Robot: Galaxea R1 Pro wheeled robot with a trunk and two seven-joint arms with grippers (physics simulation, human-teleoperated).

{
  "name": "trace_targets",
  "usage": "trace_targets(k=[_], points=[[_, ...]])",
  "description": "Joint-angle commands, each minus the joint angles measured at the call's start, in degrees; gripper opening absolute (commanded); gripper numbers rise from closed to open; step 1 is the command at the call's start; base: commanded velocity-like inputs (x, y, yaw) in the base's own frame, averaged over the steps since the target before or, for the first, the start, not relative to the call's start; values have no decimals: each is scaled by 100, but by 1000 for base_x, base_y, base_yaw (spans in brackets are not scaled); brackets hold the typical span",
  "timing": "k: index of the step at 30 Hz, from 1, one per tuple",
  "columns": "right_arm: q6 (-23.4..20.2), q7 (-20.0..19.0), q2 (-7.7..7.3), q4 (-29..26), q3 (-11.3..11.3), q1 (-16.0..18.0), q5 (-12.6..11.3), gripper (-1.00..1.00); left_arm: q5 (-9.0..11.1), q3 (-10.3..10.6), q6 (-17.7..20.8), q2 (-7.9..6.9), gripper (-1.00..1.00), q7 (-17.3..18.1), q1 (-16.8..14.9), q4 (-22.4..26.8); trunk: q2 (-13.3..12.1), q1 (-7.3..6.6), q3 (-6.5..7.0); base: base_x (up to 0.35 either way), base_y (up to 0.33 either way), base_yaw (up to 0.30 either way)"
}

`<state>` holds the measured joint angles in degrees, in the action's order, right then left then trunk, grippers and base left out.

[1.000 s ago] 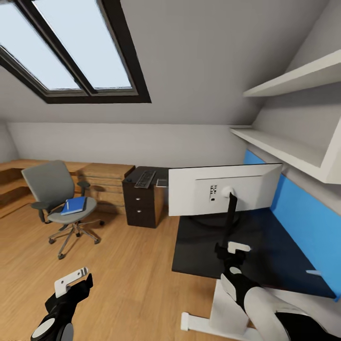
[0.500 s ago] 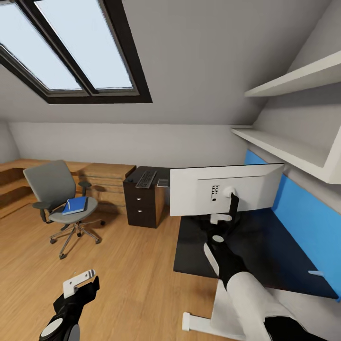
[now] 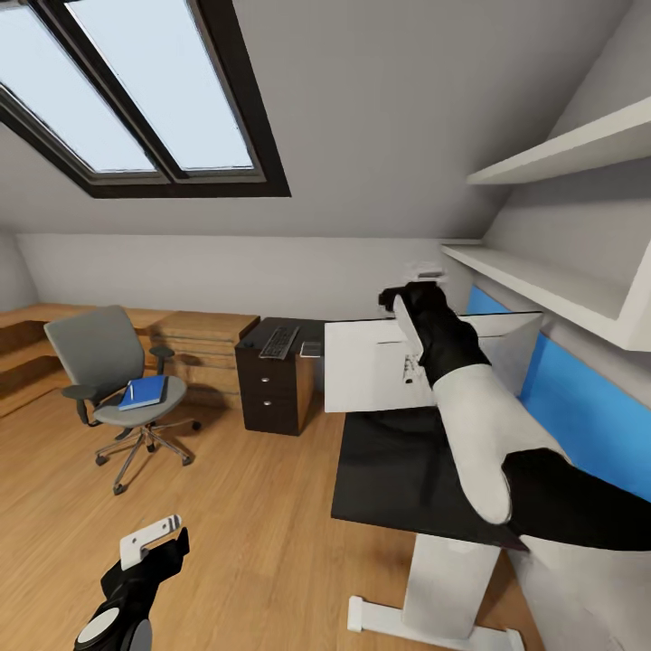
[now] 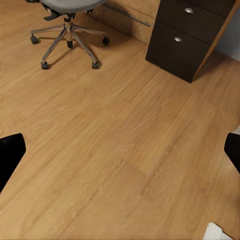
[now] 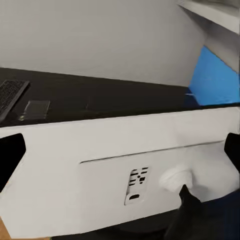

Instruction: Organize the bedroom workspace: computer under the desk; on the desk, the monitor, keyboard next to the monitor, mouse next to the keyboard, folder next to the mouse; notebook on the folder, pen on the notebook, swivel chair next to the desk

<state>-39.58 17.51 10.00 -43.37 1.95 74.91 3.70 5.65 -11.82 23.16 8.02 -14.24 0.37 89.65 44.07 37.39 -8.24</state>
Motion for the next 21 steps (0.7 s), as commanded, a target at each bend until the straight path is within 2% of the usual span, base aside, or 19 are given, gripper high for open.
trace_targets(k=[1,3,5,6,9,12,13,17,18,21], points=[[-24,-3,0,442,23,453,26,100,59,-7,22,-19,100,-26,-1,14,8,1,-10,63,0,0],[94,-3,0,1002,36,1076,16,100,61,-16,22,-87,100,-21,-1,17,8,1,-10,186,0,0],[141,-2,0,1142,36,1246,13,100,63,-19,24,-137,100,-20,-1,17,8,1,-10,249,0,0],[192,-2,0,1261,32,1396,11,100,65,-20,27,-217,100,-19,-1,17,8,1,-10,293,0,0],[245,-12,0,1343,11,1489,6,100,72,-22,31,-306,100,-15,-1,17,8,1,-10,307,0,0],[401,-12,0,1377,3,1483,5,100,75,-22,46,-355,100,-14,-1,17,8,1,-10,321,0,0],[597,-7,0,1360,17,1337,6,100,76,-22,51,-373,100,-16,-1,17,8,1,-10,327,0,0],[802,0,0,1293,22,1009,7,100,76,-22,56,-385,100,-17,-1,17,8,1,-10,328,1,0],[848,-6,0,1275,22,884,-13,100,76,-22,53,-389,100,-17,-1,17,8,1,-10,329,45,0],[865,-30,0,1302,6,826,-194,100,76,-19,50,-389,100,-37,-1,16,8,1,-10,329,64,0]])
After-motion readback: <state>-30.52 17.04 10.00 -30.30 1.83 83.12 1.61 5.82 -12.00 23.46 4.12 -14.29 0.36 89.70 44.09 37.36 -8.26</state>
